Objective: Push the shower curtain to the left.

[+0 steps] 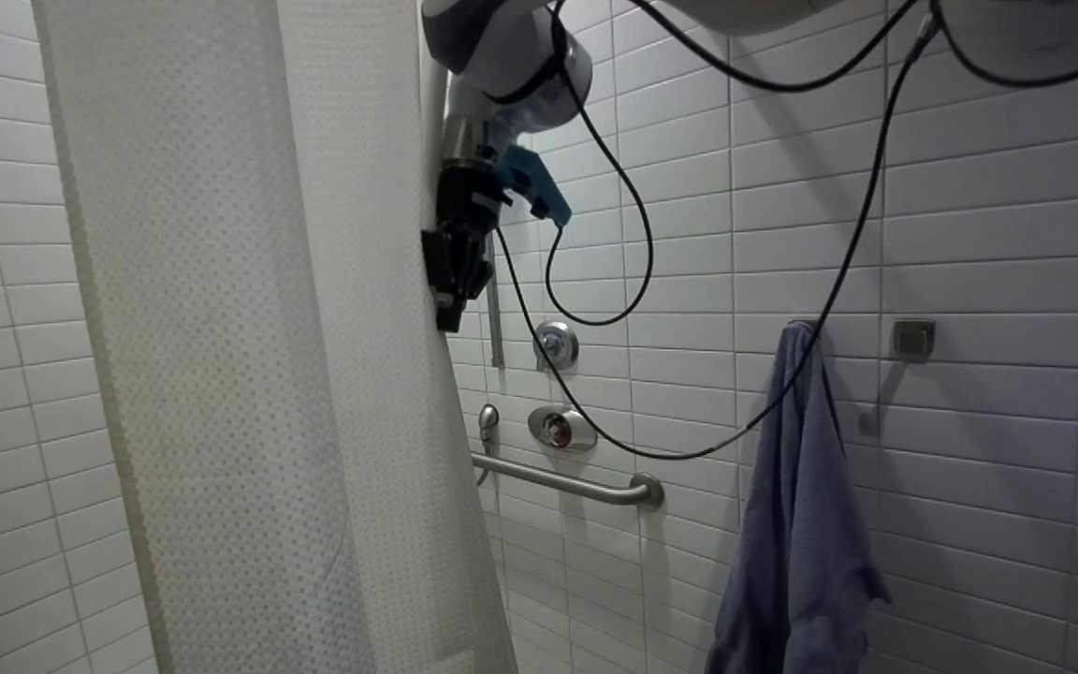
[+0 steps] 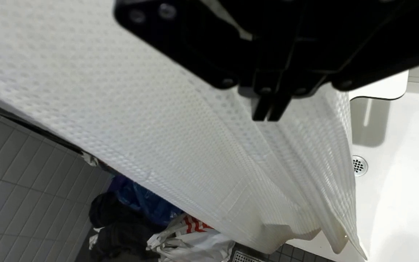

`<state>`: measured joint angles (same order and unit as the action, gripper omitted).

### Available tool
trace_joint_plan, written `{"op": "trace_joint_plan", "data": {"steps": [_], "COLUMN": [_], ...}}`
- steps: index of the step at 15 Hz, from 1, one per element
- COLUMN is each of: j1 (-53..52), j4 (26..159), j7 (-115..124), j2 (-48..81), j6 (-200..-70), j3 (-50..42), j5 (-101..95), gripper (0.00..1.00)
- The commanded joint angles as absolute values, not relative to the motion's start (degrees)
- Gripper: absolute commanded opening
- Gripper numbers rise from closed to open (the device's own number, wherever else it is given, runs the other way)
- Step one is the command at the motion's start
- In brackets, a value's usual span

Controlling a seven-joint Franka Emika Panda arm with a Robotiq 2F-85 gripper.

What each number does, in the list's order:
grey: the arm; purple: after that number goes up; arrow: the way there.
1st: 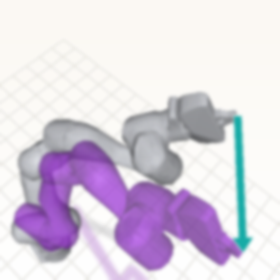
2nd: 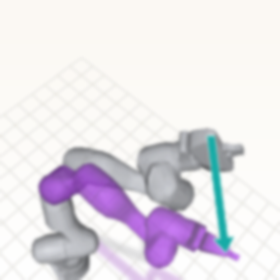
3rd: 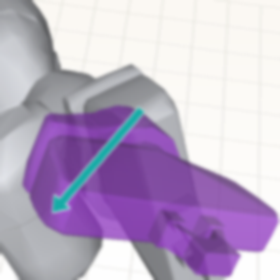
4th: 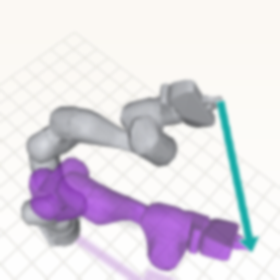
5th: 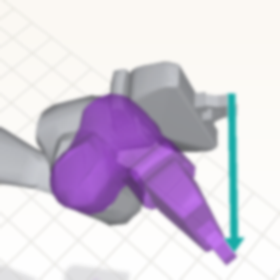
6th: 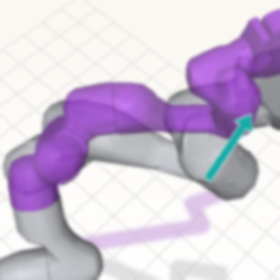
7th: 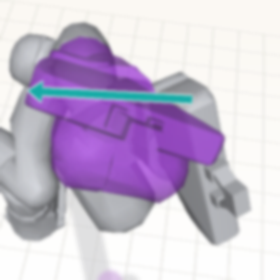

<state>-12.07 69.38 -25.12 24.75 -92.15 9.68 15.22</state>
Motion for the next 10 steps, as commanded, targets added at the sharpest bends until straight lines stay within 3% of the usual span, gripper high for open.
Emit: {"op": "trace_joint_plan", "data": {"steps": [1,10], "j1": [-14.0,-19.2], "j4": [83.3,106.1], "j7": [-26.2,-24.9], "j2": [13.2,-4.8], "j6": [-96.3,-100.5], "j3": [10.6,18.5], "j5": [13.8,15.4], "gripper": [0.0,0.0]}}
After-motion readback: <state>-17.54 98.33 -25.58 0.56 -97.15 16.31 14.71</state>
